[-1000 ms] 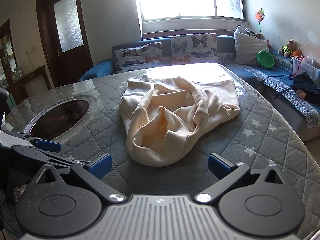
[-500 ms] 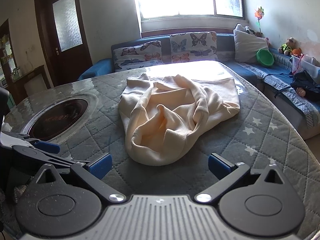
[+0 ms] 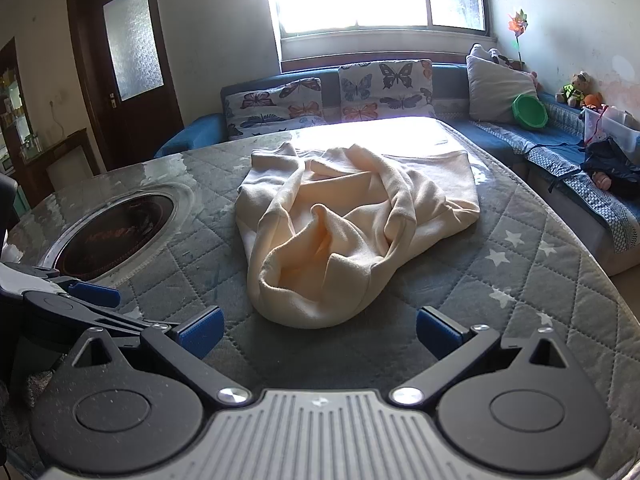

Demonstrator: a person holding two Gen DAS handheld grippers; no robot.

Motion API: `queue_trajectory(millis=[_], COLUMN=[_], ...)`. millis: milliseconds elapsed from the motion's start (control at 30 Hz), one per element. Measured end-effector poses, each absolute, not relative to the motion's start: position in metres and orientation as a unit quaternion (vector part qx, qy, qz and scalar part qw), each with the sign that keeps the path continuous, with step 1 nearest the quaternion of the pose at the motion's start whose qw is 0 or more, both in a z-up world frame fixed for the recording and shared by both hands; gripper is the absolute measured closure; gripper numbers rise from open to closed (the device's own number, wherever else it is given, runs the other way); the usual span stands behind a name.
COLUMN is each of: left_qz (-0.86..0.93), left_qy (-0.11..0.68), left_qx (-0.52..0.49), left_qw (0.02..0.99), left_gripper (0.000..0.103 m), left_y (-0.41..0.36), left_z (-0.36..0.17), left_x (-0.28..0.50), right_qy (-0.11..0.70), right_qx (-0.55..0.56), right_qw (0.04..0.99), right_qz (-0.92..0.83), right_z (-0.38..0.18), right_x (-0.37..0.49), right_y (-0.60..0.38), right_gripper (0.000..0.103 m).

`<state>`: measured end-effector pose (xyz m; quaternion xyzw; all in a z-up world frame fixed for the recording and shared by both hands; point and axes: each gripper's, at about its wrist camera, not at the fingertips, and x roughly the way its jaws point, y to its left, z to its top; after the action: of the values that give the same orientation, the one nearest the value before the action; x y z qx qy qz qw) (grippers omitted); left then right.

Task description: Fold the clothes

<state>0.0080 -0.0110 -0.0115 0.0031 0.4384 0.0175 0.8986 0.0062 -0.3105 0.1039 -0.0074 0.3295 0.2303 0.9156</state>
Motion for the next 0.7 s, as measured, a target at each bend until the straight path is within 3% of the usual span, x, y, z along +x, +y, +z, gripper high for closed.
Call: queue_trajectory(millis=[700], left_qz=[0.013], left_qy=[0.440], left_qx=[0.003], left_qw=[0.898], left_gripper=[0.000], left_y=[-0.0134], left_z=[-0.0120], left_x=[0.0104], right_qy=[0.332], right_qx=[-0.010], right_qw=[0.914], right_qz=[0.233], right_z=[0.1031], right_x=[0.0080], right_y=[-0.3091], right_gripper=[0.000])
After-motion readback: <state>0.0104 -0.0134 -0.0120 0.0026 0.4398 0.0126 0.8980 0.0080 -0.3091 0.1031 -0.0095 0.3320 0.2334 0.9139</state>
